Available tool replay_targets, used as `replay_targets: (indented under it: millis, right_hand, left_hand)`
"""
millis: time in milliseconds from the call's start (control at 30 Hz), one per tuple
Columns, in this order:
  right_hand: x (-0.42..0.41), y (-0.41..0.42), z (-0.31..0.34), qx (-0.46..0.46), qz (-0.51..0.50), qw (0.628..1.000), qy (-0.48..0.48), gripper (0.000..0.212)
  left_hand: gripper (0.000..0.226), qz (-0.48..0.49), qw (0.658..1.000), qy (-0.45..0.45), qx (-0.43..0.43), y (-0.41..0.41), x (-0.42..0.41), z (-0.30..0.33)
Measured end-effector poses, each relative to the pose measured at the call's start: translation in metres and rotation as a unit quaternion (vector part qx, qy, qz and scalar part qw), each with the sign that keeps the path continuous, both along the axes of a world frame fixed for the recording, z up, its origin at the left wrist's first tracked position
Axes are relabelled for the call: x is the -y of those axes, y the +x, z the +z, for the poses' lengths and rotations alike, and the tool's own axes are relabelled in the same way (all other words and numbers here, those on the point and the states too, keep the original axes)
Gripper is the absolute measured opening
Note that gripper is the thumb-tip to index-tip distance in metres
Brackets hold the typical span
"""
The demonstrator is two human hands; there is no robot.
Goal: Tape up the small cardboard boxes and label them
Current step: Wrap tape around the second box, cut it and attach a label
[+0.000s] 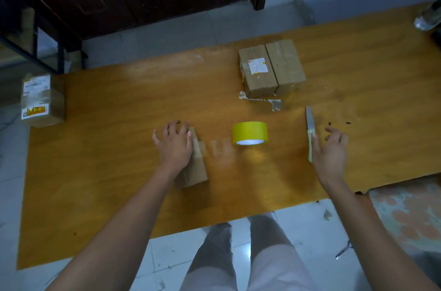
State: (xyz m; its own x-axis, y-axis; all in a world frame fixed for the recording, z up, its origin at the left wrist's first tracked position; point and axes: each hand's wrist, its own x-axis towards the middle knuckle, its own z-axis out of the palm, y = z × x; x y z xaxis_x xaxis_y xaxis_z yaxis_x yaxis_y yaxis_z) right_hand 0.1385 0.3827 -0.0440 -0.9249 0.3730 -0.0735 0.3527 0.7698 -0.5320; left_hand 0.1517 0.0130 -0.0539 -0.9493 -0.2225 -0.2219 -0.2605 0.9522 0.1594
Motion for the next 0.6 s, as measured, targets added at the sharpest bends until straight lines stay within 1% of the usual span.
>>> replay_targets:
  millis: [67, 133, 167, 200, 233, 300, 333, 367, 400, 467, 533, 600]
  right_hand:
    - [0.02, 0.009, 0.018, -0.046, 0.047, 0.998, -0.022, 0.034]
    - [0.045, 0.02, 0.037, -0.08, 0.114, 0.989, -0.051, 0.024]
    - [0.057, 0.025, 0.045, -0.089, 0.147, 0.983, -0.063, 0.021]
    - [0.068, 0.029, 0.051, -0.09, 0.174, 0.978, -0.073, 0.019]
    - [0.079, 0.032, 0.055, -0.086, 0.197, 0.973, -0.083, 0.017]
    - [0.101, 0.035, 0.061, -0.07, 0.237, 0.963, -0.104, 0.016]
    - [0.111, 0.035, 0.063, -0.057, 0.259, 0.958, -0.112, 0.016]
    - [0.12, 0.033, 0.065, -0.041, 0.281, 0.951, -0.119, 0.016]
    - [0.127, 0.03, 0.066, -0.025, 0.301, 0.945, -0.124, 0.019]
    - [0.138, 0.023, 0.071, -0.01, 0.334, 0.934, -0.122, 0.027]
    - [0.145, 0.015, 0.081, -0.032, 0.362, 0.924, -0.116, 0.038]
    - [0.154, 0.011, 0.094, -0.081, 0.395, 0.91, -0.103, 0.047]
  left_hand:
    - [0.044, 0.017, 0.999, 0.045, 0.0, -0.003, 0.004, 0.009]
    - [0.049, 0.072, 0.991, 0.093, -0.06, 0.002, 0.004, 0.021]
    - [0.057, 0.11, 0.985, 0.107, -0.08, 0.006, 0.0, 0.027]
    - [0.07, 0.147, 0.98, 0.11, -0.074, 0.014, -0.007, 0.031]
    - [0.087, 0.18, 0.977, 0.108, -0.039, 0.025, -0.016, 0.034]
    - [0.118, 0.214, 0.969, 0.104, 0.069, 0.05, -0.039, 0.036]
    - [0.125, 0.217, 0.964, 0.107, 0.11, 0.06, -0.048, 0.036]
    - [0.127, 0.222, 0.96, 0.114, 0.124, 0.067, -0.054, 0.035]
    - [0.125, 0.234, 0.957, 0.127, 0.114, 0.07, -0.057, 0.036]
    - [0.122, 0.265, 0.946, 0.178, 0.056, 0.068, -0.055, 0.043]
    - [0.121, 0.274, 0.933, 0.231, -0.011, 0.06, -0.049, 0.053]
    - [0.122, 0.269, 0.926, 0.259, -0.055, 0.052, -0.046, 0.066]
